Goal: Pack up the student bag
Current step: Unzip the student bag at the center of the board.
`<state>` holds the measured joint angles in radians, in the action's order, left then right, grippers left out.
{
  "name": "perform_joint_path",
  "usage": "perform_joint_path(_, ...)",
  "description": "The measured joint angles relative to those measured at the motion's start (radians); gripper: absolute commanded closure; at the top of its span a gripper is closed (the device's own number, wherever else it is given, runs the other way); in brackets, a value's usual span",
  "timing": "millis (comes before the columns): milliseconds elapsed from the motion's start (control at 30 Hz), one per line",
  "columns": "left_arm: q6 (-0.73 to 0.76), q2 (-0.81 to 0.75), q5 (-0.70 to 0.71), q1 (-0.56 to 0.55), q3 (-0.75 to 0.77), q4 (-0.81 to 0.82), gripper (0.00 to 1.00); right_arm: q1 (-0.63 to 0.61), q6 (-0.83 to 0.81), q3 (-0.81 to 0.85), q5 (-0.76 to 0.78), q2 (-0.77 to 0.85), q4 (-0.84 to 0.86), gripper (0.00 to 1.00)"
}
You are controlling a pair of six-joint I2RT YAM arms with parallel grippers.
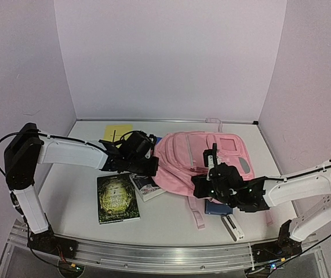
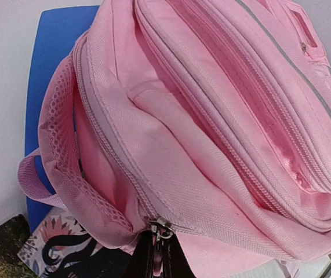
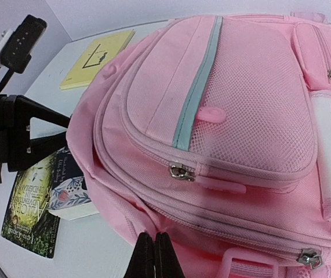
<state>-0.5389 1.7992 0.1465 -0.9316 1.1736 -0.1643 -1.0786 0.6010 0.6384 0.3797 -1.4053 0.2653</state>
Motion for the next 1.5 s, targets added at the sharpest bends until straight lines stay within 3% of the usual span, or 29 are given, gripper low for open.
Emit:
perform_joint_path(133,0.087,0.000,-0.045,0.071,0.000,0.007,1.00,0.000,-0.034,-0.003,-0.005,0.019,-0.021,0.99)
perform_joint_path(400,0.247,-0.069,-0.324,0.131,-0.081,0.062,1.00,0.000,-0.146,0.072,-0.079,0.025,-0.102,0.53)
perform_joint_path(667,0.227,-0.163,-0.476,0.104,-0.131,0.024,1.00,0.000,-0.261,0.313,-0.130,-0.129,-0.114,0.34)
perform_joint_path(800,0.199,-0.170,-0.479,0.096,-0.131,-0.002,1.00,0.000,-0.315,0.399,-0.162,-0.244,-0.130,0.40)
perform_joint_path(1100,0.155,-0.182,-0.456,0.095,-0.141,-0.011,1.00,0.000,-0.376,0.447,-0.177,-0.342,-0.173,0.48)
perform_joint_path(1233,0.139,-0.183,-0.456,0.094,-0.145,-0.008,1.00,0.000,-0.388,0.455,-0.156,-0.365,-0.178,0.64)
perform_joint_path(1367,0.122,-0.183,-0.450,0.094,-0.154,0.000,1.00,0.000,-0.388,0.460,-0.138,-0.379,-0.179,0.95)
perform_joint_path(1500,0.089,-0.183,-0.398,0.093,-0.153,-0.006,1.00,-0.002,-0.387,0.467,-0.131,-0.381,-0.176,1.00)
